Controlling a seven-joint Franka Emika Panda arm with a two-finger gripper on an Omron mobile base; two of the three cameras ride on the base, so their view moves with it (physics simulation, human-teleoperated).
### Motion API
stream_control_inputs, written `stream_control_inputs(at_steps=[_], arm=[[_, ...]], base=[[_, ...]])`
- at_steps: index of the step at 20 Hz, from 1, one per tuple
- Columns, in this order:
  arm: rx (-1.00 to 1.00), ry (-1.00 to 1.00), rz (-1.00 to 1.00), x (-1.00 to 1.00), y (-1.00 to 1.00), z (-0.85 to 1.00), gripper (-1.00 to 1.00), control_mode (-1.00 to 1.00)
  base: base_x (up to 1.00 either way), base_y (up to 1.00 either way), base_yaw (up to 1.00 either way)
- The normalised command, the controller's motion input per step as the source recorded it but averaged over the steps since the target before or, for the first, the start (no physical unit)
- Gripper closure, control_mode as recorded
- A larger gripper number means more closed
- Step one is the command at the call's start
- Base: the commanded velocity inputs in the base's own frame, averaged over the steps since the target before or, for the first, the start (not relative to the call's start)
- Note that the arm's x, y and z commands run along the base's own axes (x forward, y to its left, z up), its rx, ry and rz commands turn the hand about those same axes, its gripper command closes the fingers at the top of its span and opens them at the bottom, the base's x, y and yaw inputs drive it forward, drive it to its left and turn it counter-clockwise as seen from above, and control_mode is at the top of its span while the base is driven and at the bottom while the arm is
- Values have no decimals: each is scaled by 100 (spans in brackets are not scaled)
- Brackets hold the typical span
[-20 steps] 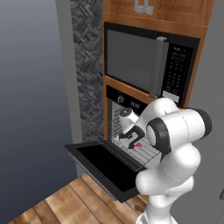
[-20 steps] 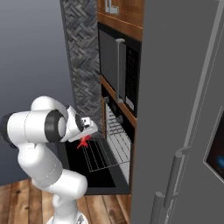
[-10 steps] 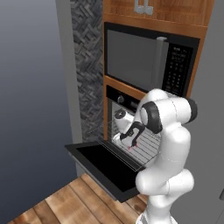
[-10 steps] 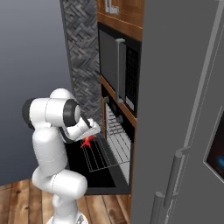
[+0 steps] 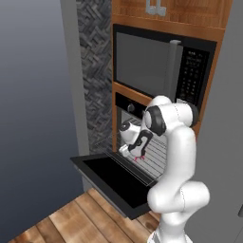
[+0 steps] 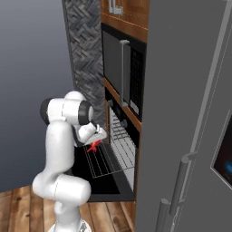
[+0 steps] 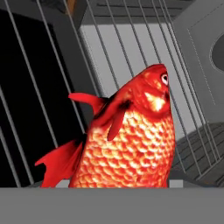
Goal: Place the fish on the rack of the oven, and slide the rack back inside. Close the oven door.
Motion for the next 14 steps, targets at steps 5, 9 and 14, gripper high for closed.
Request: stream_control_inputs(at_steps=[5,9,14], arm=[[-2,0,-8,57,0,-44,100,-100],[0,0,-8,52,0,-32,100,-100],[0,0,-6,48,-1,-32,100,-100]], base=[[0,0,0],[0,0,0],[0,0,0]])
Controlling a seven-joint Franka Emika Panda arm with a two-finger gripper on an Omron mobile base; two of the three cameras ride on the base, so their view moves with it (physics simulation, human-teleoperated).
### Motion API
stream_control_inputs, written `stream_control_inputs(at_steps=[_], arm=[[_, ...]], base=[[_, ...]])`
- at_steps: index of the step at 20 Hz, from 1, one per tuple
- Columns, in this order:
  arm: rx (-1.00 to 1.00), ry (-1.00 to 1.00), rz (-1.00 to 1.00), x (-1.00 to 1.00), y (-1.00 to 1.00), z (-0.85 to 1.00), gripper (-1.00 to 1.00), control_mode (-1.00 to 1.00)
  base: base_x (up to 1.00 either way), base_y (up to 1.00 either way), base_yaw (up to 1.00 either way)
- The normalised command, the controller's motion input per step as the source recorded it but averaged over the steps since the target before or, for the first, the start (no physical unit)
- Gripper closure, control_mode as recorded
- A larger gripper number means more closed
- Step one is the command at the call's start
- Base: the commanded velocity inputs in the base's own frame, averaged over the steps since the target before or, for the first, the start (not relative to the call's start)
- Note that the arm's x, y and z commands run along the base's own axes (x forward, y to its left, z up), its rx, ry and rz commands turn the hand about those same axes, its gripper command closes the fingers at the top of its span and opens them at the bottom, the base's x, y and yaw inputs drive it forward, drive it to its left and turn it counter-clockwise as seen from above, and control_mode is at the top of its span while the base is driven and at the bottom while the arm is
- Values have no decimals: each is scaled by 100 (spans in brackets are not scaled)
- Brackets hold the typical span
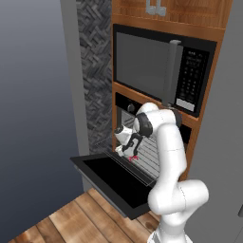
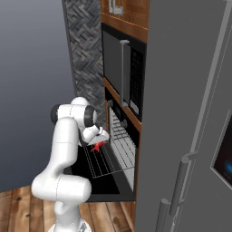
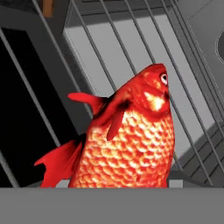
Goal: Place the fish on the rack of the oven, and slide the rack back inside. Close the oven door.
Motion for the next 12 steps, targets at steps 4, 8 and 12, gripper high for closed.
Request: stream_control_inputs(at_steps=[4,8,12], arm=[[0,0,-3,44,-3,-42,100,-100],[0,-5,-1,38,-4,-47,100,-100],[0,-14,0,36,-8,-44,100,-100]], base=[[0,0,0],[0,0,0],[0,0,0]])
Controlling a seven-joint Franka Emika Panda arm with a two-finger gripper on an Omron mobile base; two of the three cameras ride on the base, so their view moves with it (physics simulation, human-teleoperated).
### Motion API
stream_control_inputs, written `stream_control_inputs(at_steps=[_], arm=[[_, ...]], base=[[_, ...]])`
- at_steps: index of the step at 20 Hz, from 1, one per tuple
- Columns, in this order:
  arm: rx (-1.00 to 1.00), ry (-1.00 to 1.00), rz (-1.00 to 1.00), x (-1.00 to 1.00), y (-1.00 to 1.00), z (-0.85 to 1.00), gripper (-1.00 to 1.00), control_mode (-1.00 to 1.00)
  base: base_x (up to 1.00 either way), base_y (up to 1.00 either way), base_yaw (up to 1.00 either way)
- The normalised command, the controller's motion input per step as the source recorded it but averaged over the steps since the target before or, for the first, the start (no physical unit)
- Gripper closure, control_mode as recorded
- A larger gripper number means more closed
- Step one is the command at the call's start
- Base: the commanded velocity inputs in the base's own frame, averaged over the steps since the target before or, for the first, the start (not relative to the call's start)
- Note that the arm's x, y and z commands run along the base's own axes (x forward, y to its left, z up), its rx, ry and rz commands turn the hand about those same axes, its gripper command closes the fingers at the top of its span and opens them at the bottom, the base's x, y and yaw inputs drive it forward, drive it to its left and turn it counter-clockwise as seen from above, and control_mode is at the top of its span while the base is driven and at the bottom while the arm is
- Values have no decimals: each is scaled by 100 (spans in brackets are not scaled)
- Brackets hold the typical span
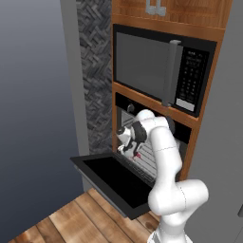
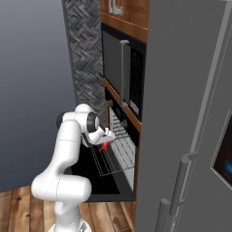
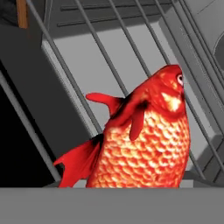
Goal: Place the fish on the rack of the oven, and slide the rack back inside. Close the oven door.
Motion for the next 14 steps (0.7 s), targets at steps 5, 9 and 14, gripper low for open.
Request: stream_control_inputs(at_steps=[5,9,14], arm=[[1,-9,0,5,-1,-11,-100,-100],[11,-5,-5,-4,0,67,-100,-100],[15,-12,-4,0,0,20,-100,-100]], base=[[0,0,0],[0,0,0],[0,0,0]])
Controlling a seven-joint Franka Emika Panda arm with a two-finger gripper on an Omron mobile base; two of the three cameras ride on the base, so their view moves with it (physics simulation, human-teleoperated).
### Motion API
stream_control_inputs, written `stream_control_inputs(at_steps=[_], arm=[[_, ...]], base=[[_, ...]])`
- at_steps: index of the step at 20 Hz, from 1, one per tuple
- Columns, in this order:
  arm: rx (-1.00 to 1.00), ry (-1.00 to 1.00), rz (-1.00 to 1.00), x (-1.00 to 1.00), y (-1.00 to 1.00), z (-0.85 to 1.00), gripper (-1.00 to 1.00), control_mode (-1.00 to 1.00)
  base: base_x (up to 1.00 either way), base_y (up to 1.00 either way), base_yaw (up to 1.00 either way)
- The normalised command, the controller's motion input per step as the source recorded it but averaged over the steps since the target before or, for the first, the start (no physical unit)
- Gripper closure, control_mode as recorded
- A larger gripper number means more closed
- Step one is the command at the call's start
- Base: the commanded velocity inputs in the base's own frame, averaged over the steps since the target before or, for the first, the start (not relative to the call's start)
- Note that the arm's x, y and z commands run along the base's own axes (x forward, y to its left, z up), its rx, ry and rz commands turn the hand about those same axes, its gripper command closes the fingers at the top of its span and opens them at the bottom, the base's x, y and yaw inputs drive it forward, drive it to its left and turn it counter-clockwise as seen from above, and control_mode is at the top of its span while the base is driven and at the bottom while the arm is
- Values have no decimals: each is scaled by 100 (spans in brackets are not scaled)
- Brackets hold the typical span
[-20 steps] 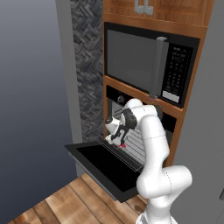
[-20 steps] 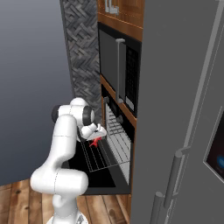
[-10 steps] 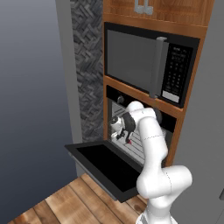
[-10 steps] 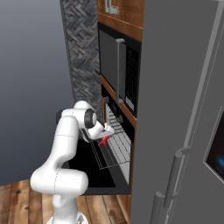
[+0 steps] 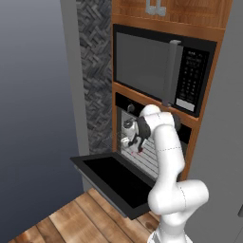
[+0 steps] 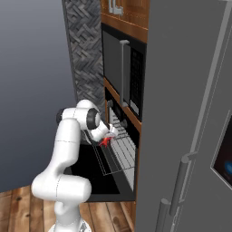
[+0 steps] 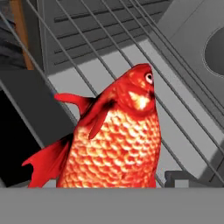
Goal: Place the fish on the rack of the oven, and slide the rack back inside. Close the oven door.
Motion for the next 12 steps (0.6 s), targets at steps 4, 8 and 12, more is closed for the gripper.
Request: stream_control_inputs(at_steps=[4,8,12], arm=[[22,-29,-5,14,0,-43,-100,-100],[33,-17,-12,1,4,-78,-100,-100],[28,-3,-11,14,14,-97,-100,-100]], base=[[0,0,0],[0,0,0],[0,0,0]])
